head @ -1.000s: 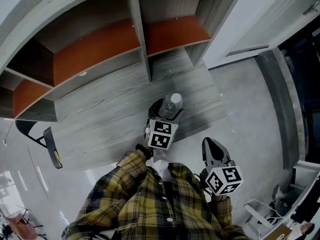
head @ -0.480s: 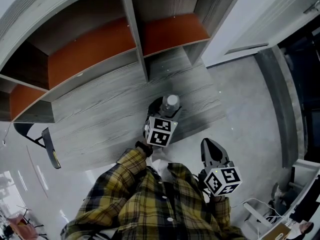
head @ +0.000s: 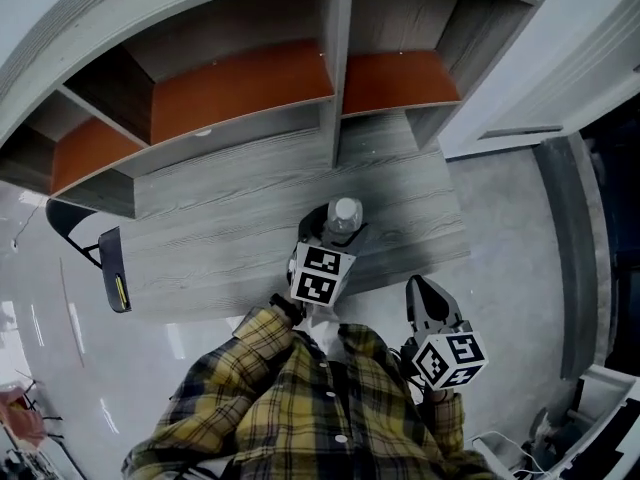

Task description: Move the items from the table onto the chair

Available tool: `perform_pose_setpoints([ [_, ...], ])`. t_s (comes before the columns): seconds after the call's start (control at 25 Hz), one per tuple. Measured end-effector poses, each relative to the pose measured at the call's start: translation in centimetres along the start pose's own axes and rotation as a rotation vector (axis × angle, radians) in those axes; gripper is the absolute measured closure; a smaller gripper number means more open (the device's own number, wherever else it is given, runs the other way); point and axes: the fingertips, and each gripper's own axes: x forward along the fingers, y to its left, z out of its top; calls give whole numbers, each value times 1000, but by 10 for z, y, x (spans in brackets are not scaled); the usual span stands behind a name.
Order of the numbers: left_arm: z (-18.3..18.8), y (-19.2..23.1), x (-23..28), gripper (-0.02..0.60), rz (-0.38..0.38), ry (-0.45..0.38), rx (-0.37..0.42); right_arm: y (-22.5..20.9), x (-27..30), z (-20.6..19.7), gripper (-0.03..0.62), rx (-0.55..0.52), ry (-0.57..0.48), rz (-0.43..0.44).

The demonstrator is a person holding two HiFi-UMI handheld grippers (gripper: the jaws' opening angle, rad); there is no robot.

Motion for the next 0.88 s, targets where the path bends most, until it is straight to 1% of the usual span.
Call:
perform_pose_setpoints([
  [0.2,3,50,-62,255,129,-68,-109,47,32,8,577,-93,30,164],
  [0.32,-4,81,-109,255,202,-102,-159,83,43,6,577,-146,48,246],
  [0.4,-13,108,-144,255,272,-123,-188,111,55,2,577,-186,66,309],
  [0.56,-43,169,-222,255,454,-164,-274,175,85,-7,577,-279,120,458],
  [0.68,-68,206,-278,255,538,-180,-327,225,98,-19,577,-319,141,522],
  [0.8,-100,240,-333,255,622,-190,-400,279,111,-32,577,-361,173,597],
  [0.88,-123,260,-365,255,661,-192,-441,315,120,-47,577,-387,203,634],
])
